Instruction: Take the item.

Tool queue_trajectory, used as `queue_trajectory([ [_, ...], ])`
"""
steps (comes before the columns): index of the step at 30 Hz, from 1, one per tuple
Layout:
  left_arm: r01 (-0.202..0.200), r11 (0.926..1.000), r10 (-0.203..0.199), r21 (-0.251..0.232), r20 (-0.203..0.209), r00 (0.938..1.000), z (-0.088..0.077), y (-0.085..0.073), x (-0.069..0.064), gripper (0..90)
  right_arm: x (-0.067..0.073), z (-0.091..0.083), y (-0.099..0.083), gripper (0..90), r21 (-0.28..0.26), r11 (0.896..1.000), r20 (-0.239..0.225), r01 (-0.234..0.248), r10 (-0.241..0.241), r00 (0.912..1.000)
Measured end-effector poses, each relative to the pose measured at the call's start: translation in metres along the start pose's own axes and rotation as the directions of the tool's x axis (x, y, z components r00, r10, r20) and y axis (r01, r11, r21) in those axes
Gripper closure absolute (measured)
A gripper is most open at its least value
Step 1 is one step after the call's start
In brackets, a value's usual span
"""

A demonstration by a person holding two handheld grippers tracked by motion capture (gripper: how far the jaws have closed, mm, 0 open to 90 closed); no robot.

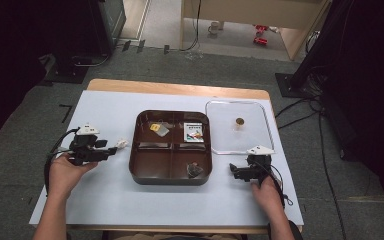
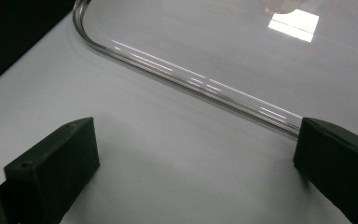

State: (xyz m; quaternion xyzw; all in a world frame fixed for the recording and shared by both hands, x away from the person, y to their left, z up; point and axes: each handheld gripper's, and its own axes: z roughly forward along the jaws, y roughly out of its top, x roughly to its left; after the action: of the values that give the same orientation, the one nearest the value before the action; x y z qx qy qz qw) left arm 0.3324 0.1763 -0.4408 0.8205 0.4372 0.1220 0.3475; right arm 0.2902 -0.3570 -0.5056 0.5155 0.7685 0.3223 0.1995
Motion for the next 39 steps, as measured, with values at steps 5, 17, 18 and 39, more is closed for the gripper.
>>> queue_trajectory([
  [5, 0.002, 0.9998, -0.002, -0.022, -0.002, 1.0000, -0.007, -0.006, 0.000, 45.7, 0.000, 0.000, 0.000, 0.0, 0.000, 1.000, -0.001, 0.000, 0.000, 1.0000],
  [17, 0.047, 0.9985, -0.047, -0.028, 0.000, 0.9989, -0.018, -0.023, 0.017, 44.0, 0.000, 0.000, 0.000, 0.0, 0.000, 1.000, -0.001, 0.000, 0.000, 1.0000],
  [18, 0.055, 0.9981, -0.055, -0.027, -0.006, 0.9985, -0.019, -0.024, 0.019, 44.0, 0.000, 0.000, 0.000, 0.0, 0.000, 1.000, -0.001, 0.000, 0.000, 1.0000],
  [39, 0.074, 0.9972, -0.073, 0.009, -0.102, 0.9921, -0.012, -0.047, 0.047, 39.6, 0.000, 0.000, 0.000, 0.0, 0.000, 1.000, -0.001, 0.000, 0.000, 1.0000],
])
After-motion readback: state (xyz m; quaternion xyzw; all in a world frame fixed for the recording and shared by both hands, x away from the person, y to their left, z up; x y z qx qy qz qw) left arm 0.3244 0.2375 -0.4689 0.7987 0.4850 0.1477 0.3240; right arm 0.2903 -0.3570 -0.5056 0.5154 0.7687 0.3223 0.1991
